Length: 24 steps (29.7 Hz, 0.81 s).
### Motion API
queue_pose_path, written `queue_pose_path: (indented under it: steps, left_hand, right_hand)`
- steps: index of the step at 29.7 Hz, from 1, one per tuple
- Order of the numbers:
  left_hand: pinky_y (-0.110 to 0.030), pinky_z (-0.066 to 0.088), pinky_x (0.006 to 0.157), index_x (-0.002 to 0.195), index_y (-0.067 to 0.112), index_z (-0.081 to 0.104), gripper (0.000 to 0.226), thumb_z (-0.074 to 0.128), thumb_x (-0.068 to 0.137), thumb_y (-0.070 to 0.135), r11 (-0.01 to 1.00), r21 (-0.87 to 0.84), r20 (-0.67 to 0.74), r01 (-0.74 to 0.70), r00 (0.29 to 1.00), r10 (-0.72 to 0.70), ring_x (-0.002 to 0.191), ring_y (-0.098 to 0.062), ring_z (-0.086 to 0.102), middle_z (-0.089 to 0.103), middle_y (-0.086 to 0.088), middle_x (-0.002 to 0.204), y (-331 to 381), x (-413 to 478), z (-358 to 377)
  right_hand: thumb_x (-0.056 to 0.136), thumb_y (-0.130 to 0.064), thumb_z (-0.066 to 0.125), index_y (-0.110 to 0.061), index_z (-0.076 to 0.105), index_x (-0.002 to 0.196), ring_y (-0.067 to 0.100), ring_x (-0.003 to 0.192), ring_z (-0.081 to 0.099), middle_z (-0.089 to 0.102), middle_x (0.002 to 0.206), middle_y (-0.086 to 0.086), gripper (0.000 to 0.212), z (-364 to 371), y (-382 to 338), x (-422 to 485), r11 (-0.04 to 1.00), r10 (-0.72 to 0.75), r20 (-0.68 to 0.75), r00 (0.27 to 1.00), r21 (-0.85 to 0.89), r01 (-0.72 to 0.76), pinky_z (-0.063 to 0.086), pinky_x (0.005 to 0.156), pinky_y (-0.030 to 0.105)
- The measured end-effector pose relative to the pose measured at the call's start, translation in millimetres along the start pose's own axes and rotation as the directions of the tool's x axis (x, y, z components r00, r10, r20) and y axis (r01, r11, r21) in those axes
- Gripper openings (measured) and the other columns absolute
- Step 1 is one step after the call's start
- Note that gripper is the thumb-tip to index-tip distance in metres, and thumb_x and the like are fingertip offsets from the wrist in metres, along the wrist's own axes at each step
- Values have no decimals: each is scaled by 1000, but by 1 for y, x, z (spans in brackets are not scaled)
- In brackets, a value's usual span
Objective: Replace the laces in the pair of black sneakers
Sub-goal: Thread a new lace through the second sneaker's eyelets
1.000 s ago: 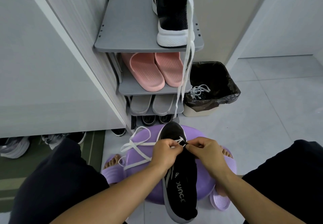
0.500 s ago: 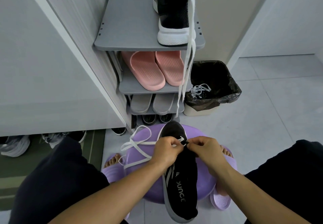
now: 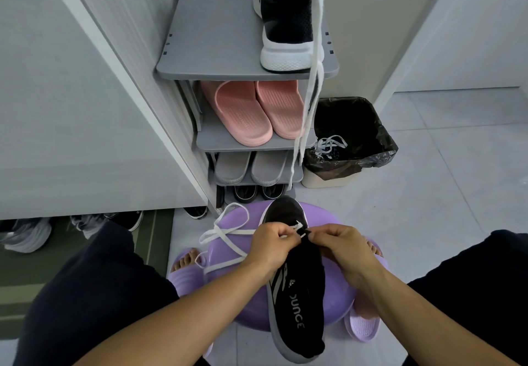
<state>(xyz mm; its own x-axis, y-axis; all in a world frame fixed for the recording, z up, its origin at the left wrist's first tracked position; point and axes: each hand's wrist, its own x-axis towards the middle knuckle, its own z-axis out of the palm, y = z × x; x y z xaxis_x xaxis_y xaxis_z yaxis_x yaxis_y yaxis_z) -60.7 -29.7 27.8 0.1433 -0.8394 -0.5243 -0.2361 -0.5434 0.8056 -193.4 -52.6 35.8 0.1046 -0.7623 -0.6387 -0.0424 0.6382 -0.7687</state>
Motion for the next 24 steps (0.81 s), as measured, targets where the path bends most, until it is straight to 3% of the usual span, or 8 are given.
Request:
queue_pose_path:
  steps: [3,6,10,12,14,16,19,24]
  left_hand:
    - [-20,47,71,62,22,62,24,64,82,9,999,24,31,-22,999,21,69,-7,57,61,5,69,0,0,0]
    - [-15,43,64,61,24,58,27,64,82,10,997,79,20,-26,999,25,64,-2,53,58,9,66,2,2,1]
    - [-26,47,74,67,15,63,17,62,83,9,996,84,28,-5,1000,3,75,-13,58,62,-2,75,3,4,0]
    - [-28,48,77,78,9,68,9,61,84,11,991,127,38,-41,999,36,81,-14,59,65,-4,82,3,6,-2]
    - [-28,47,79,85,6,69,12,61,86,15,980,178,46,-84,996,77,85,-14,61,67,-5,86,3,8,-3]
    - [-25,45,78,88,5,69,14,60,87,16,970,211,51,-122,992,113,88,-15,61,68,-6,90,3,8,-2]
    - [-22,42,75,93,7,68,13,59,87,15,952,248,49,-179,984,172,85,-12,57,67,-4,93,4,4,0]
    - [-29,35,87,112,17,51,38,64,77,19,776,567,51,-276,952,301,109,-18,47,48,1,110,-7,-4,3]
  right_hand:
    - [81,10,61,-6,70,74,11,58,63,68,61,2,20,2,2,-1,997,-51,-16,999,-60,50,53,59,13]
    - [80,5,63,-12,69,72,13,65,60,68,66,-1,20,3,5,-1,954,-190,-58,980,-249,170,48,60,10]
    - [83,-8,64,-14,70,86,13,79,61,67,83,-2,9,4,5,-5,718,-364,12,931,-634,288,40,67,7]
    - [87,-13,61,-12,70,89,14,83,59,65,87,-1,9,5,7,-7,626,-413,64,908,-704,335,38,69,7]
    - [90,-8,57,-13,68,79,14,75,58,64,79,1,16,4,7,-6,774,-359,12,933,-555,305,40,66,7]
    - [88,2,56,-10,66,73,13,64,57,64,70,4,21,2,4,-5,963,-173,-12,985,-213,166,48,62,9]
    - [85,6,58,-5,64,73,7,56,57,62,62,3,18,-1,4,-1,999,-29,41,999,-19,30,52,59,14]
    - [93,3,46,-4,56,74,10,55,62,64,67,8,22,-4,3,1,996,-48,-12,999,74,49,55,57,18]
